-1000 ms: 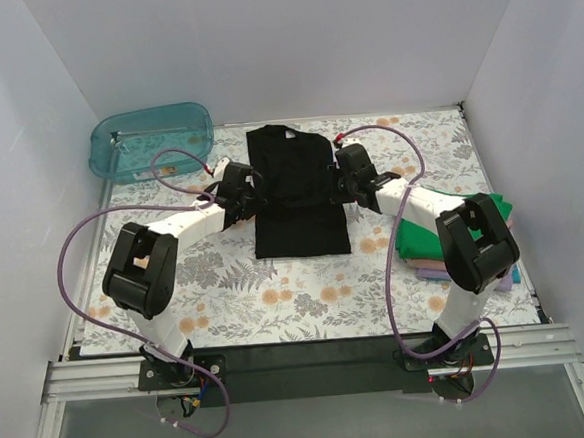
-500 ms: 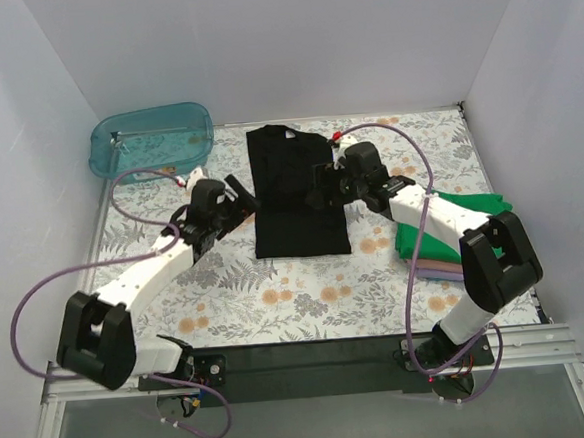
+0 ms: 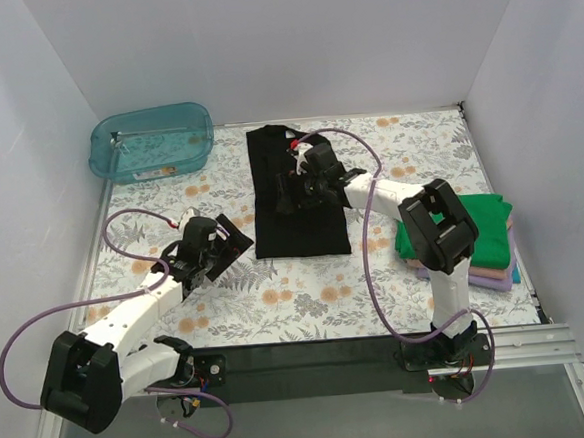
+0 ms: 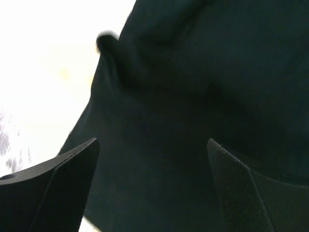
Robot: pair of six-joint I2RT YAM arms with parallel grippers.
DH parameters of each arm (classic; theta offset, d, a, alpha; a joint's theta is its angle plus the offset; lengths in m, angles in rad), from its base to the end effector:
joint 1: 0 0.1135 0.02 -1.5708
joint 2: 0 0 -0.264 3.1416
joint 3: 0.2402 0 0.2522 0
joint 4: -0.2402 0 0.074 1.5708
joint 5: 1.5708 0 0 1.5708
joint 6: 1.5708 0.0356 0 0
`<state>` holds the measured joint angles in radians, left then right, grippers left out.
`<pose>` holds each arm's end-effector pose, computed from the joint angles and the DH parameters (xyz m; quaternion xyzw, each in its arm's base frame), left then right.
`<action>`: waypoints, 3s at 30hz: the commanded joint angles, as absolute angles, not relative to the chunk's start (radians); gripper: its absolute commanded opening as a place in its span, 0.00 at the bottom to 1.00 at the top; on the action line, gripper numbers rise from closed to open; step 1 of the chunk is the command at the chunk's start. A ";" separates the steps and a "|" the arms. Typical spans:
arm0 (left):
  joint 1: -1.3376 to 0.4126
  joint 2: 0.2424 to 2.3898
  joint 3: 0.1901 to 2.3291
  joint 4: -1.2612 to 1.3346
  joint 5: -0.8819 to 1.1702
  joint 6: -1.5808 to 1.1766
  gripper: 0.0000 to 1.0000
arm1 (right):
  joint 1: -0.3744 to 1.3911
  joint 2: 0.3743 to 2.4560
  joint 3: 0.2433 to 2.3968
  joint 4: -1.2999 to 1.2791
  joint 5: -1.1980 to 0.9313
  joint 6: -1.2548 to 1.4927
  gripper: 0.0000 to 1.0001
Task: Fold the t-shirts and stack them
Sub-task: Fold the tshirt
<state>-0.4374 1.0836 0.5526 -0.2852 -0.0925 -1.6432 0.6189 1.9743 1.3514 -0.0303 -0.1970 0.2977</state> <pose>0.1943 -0.0872 0.1947 -0.5406 0.7553 -0.2957 0.2233 0.3577 0.2633 0.1959 -0.1857 0.8738 0.2741 0.3562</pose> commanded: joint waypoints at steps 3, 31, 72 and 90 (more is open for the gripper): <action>-0.434 1.141 0.558 -0.250 -0.029 -1.655 0.93 | 0.578 2.081 1.587 -0.033 -0.167 0.259 0.98; -0.451 1.494 0.557 -0.021 0.114 -1.669 0.00 | 0.549 1.239 0.604 -0.051 0.009 0.453 0.87; -0.667 0.379 0.123 -0.701 0.206 -1.905 0.00 | 1.068 0.560 0.066 -0.178 -0.161 0.970 0.01; -0.669 0.669 0.492 -0.459 0.084 -1.741 0.00 | 1.068 0.724 0.538 -0.459 0.280 0.715 0.01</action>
<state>-0.6651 0.6258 0.4328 -0.5354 0.1360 -1.7836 1.0668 0.7132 0.4526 -0.4030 0.1101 0.7879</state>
